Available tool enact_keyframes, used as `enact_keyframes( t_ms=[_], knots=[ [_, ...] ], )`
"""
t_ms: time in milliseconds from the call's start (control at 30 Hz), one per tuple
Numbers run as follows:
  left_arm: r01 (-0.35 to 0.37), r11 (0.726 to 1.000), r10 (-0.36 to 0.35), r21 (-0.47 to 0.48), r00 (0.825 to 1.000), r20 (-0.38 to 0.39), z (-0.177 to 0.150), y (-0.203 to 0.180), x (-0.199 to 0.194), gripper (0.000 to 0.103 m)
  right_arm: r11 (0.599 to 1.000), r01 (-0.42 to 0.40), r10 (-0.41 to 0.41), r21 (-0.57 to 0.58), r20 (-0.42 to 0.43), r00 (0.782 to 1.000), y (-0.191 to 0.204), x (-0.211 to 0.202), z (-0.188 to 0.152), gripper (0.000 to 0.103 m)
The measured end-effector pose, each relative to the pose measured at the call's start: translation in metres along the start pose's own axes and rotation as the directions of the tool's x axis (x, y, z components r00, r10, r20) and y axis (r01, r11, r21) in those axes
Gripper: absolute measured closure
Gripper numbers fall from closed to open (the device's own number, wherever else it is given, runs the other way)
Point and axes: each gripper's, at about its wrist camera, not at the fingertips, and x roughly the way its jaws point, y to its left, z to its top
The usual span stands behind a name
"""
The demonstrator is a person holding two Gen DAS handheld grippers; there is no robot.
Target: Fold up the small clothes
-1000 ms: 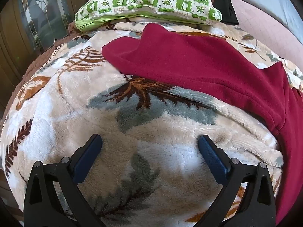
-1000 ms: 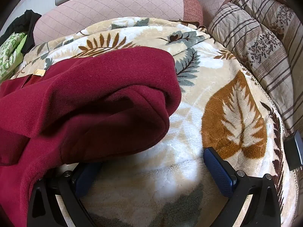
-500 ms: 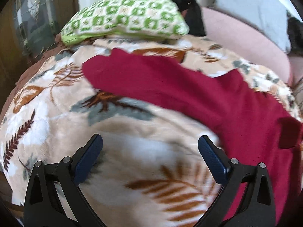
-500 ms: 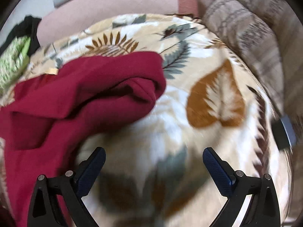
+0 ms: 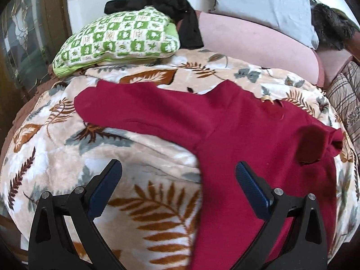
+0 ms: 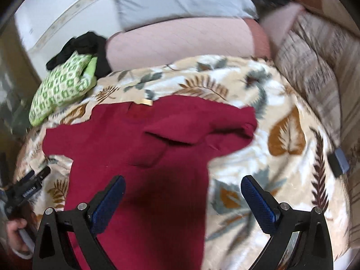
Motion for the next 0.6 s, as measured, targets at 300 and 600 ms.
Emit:
enact_keyframes(
  t_ms=[300,600],
  knots=[
    [0.025,0.999,-0.024,0.033,1.000,-0.008,0.002,-0.023,0.000,0.001,0.999,-0.033,0.033,-0.041,0.000,0.999,0.051,0.027,-0.002,0.001],
    [0.033,0.999,-0.032,0.043,0.999,-0.033,0.000,-0.038,0.012,0.001,0.999,-0.012,0.013,-0.040,0.015,1.000,0.058,0.038,0.000,0.001]
  ],
)
